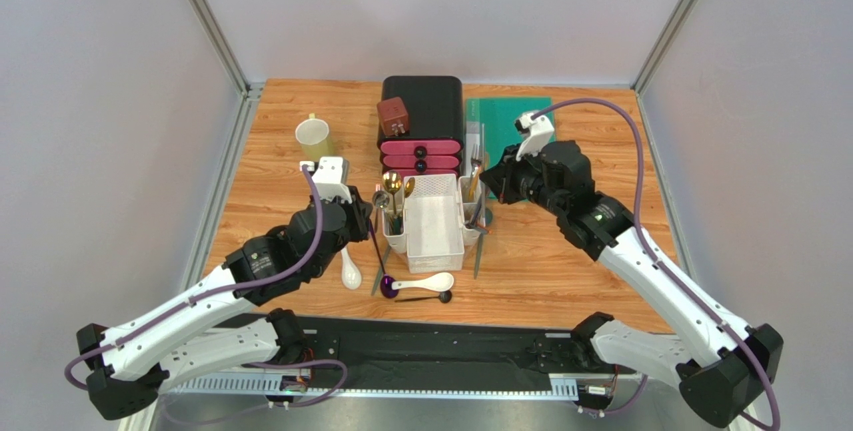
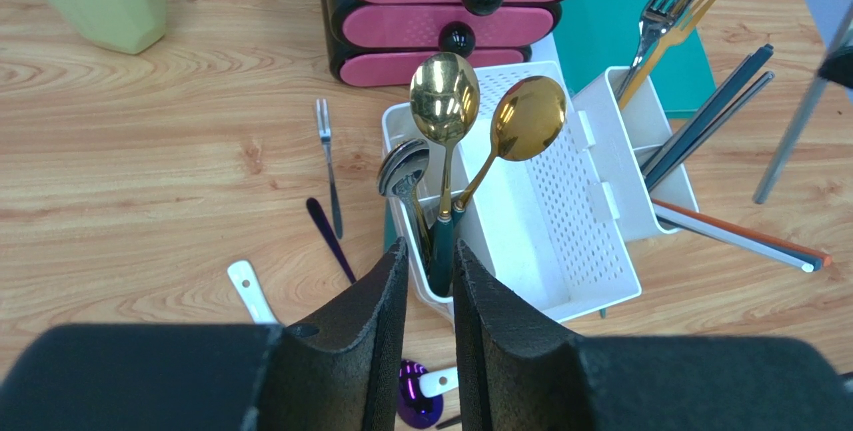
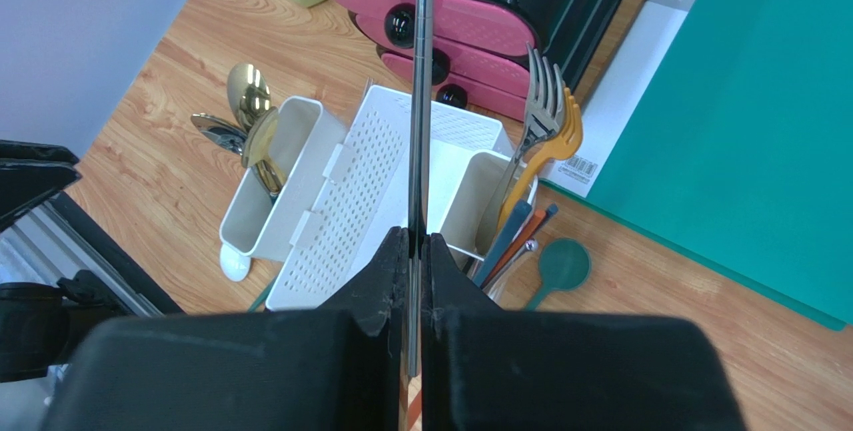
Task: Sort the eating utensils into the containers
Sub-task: Place the chopstick in the storage box.
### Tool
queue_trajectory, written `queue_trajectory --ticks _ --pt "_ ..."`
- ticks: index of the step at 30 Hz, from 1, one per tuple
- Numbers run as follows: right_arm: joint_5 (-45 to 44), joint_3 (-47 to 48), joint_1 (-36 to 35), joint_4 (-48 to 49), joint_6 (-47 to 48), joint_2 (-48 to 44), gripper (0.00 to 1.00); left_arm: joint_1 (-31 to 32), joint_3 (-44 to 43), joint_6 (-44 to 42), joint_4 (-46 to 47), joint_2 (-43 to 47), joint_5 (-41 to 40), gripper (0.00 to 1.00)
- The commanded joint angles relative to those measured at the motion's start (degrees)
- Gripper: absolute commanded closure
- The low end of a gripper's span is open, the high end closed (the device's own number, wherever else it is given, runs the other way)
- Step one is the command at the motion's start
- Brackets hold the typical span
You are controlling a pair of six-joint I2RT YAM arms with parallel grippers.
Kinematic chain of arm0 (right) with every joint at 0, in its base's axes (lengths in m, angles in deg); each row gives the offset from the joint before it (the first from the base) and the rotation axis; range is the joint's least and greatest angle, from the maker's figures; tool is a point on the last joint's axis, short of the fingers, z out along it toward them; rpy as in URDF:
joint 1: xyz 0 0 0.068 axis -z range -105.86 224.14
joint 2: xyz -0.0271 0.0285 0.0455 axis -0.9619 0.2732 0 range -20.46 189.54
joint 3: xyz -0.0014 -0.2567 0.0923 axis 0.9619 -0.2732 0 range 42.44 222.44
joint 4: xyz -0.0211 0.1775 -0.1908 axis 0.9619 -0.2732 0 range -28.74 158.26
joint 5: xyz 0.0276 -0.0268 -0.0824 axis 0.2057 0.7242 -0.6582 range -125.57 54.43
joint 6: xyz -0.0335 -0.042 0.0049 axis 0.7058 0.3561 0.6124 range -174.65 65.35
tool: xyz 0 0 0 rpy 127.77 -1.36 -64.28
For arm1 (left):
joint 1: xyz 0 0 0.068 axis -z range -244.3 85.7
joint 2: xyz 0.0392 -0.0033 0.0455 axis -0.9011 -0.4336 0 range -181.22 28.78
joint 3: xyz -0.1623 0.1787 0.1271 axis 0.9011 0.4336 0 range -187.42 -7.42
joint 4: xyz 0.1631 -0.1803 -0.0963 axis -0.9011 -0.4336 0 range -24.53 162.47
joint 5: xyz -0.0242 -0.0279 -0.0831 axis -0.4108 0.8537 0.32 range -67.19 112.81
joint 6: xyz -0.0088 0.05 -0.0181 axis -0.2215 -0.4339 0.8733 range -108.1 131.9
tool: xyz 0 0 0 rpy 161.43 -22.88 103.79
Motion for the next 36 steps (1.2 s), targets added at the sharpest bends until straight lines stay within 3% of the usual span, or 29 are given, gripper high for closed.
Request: queue_trajectory --ticks 1,7,10,16,26,32,36 --pt "-1.4 -4.8 -2.3 10.4 2.6 1.2 1.00 -0.3 -0.4 0.8 0.5 0.2 0.3 0.71" --pt "-4.0 -17.0 -4.1 29.1 3.8 -1.3 1.00 -0.3 1.1 2.5 1.1 0.2 1.7 0.72" --pt "-6.5 -20.9 -4.3 32.5 3.3 -1.7 1.00 -0.3 1.6 3.1 1.4 -0.2 2.3 0.72" --pt "-6.9 -22.2 -4.2 32.7 3.2 0.3 1.00 -0.3 1.1 2.3 2.1 -1.5 2.9 0.72" --pt "-6.3 -16.2 -4.7 28.0 4.4 -1.3 1.00 -0.3 0.3 1.5 2.4 -2.5 3.5 0.72" --pt "-6.3 -16.7 -5.0 31.7 5.8 0.3 1.00 -0.3 -0.1 1.4 2.5 -2.8 4.1 0.72" --pt "-6.8 -20.9 -5.0 39.7 6.7 1.7 1.00 -0.3 -0.8 1.1 2.4 -3.9 4.8 0.72"
